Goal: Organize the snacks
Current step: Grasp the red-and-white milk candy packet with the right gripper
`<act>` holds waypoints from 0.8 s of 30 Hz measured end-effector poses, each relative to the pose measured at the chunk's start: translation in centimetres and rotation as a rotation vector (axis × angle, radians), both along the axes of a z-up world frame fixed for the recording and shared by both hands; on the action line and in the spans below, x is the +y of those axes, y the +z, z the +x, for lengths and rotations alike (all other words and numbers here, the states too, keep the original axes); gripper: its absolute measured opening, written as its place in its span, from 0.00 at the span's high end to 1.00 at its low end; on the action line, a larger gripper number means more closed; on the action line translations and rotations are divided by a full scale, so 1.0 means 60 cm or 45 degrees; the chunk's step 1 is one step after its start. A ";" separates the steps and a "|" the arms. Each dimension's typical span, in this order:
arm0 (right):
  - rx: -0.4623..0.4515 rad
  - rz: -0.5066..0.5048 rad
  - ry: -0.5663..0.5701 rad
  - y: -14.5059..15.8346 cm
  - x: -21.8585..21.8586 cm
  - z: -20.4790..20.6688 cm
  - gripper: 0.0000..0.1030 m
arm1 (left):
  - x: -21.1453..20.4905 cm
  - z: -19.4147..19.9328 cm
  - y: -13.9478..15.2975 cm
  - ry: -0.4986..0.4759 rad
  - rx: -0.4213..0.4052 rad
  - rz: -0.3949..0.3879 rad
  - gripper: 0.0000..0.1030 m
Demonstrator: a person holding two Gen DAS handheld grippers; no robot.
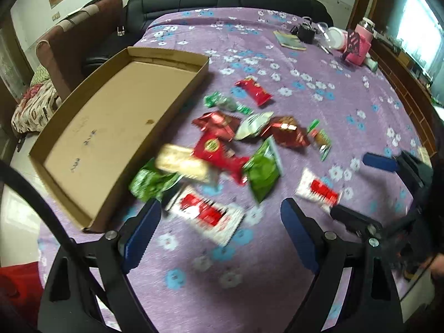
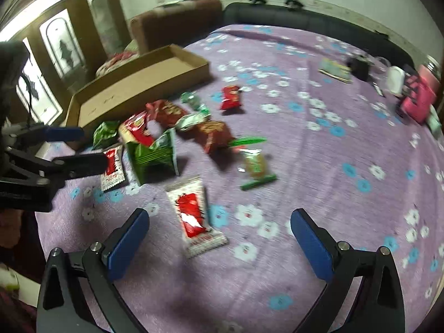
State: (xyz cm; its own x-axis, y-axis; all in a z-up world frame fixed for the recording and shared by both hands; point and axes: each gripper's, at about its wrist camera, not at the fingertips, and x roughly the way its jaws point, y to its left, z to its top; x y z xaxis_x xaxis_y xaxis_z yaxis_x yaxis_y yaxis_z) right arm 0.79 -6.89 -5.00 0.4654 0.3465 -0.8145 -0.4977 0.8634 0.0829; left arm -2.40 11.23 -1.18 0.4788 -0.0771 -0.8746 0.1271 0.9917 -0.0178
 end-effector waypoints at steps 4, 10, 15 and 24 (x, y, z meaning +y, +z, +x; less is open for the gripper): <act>0.051 -0.016 0.068 -0.020 0.026 0.012 0.14 | 0.014 -0.011 -0.008 -0.022 0.023 0.026 0.14; 0.092 -0.093 0.135 -0.039 0.047 0.019 0.33 | 0.020 -0.020 -0.015 -0.060 0.039 0.032 0.15; 0.068 -0.170 0.170 -0.037 0.055 0.021 0.50 | 0.027 -0.019 -0.020 -0.123 0.079 -0.017 0.15; 0.103 -0.190 0.154 -0.035 0.047 0.025 0.70 | 0.004 0.026 -0.043 -0.040 0.241 -0.197 0.26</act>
State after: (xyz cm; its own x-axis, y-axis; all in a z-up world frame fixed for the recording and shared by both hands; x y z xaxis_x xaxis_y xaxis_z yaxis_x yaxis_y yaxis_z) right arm 2.26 -4.04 -7.07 0.3587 0.2687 -0.8939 -0.5954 0.8034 0.0025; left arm -0.82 11.47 -3.77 0.3030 -0.2294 -0.9250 0.1375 0.9710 -0.1958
